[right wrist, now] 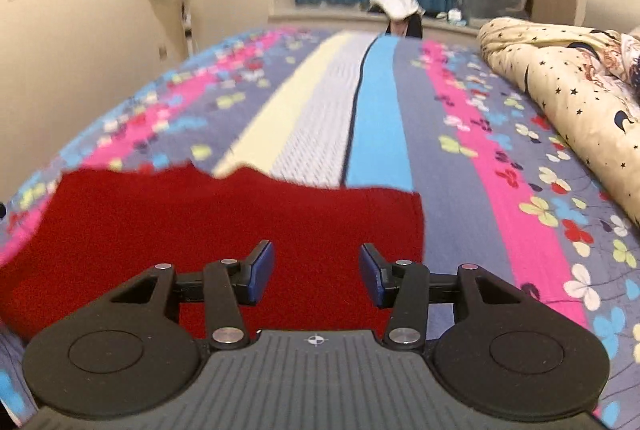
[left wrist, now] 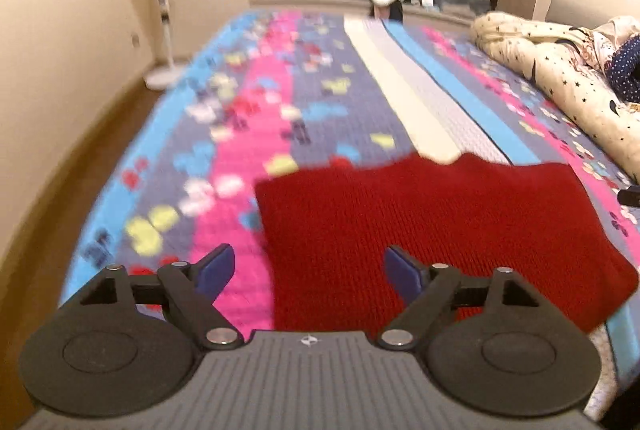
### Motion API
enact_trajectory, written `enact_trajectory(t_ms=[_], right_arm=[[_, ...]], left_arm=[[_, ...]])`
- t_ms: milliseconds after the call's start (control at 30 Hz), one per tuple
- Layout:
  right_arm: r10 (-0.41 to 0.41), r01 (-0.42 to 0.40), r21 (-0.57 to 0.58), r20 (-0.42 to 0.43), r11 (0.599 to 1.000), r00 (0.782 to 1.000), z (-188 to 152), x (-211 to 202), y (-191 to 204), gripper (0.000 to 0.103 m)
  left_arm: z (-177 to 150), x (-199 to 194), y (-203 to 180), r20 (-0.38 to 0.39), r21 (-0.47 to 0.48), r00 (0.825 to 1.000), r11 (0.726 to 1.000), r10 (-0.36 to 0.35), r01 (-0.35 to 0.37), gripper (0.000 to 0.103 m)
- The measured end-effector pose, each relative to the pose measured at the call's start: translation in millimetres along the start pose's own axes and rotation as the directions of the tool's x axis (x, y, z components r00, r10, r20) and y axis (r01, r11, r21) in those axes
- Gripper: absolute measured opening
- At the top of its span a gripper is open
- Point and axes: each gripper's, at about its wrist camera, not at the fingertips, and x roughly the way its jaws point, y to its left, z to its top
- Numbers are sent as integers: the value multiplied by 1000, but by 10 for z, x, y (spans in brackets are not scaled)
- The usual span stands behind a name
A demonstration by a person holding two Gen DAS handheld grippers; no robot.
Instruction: Fold small clothes
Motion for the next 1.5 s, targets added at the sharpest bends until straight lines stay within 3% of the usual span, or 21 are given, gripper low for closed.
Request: enact_trajectory(t_ms=[133,267,333,433,600,900,933,1033,1067,1333,1400,1500], right_arm=[[34,-39,76,69,996,997,37,-118,183,58],[28,-35,52,120,998,992,-8,-184,492,58],[49,-54,40,117,998,992,-40,-179,616,58],[67,-69,17,97,997,993,-69,-123,779,58],[74,-70,-53,81,996,994,-87,-56,1009,58],[84,-78,-72,72,994,994,-43,17,1195,56],[92,-86,-76,69,993,993,-43,24,1223,50],[118,-111,-96,67,989,991,-60,47,1312,8],[124,-116,-109,71,987,990,-67,47,1352,2],[223,-204,-213,69,956,973,-143,42,1684,5],[268,-242,-269,60,932,962,-191,44,1827,10],[320,-280,-368,53,887,946,-306,26,2065,28]], left_arm=[[102,-258,-103,69,57,998,998,-7,3,87],[-12,-293,-135,142,1,989,999,-36,36,94],[-14,-161,-137,68,-45,997,999,-28,31,94],[25,-147,-137,108,-67,994,998,-10,17,94],[28,-89,-86,62,-94,998,995,-8,14,94],[-12,-57,43,23,-110,1000,994,18,-15,94],[-16,-65,57,24,-108,999,994,21,-18,94],[-31,-90,120,26,-120,999,992,33,-30,94],[-32,-96,151,25,-131,999,991,37,-33,94],[-36,-77,453,-10,-231,997,970,77,-77,94],[-41,-91,507,-11,-248,997,965,80,-80,94],[-43,-95,572,-14,-255,996,963,90,-91,94]])
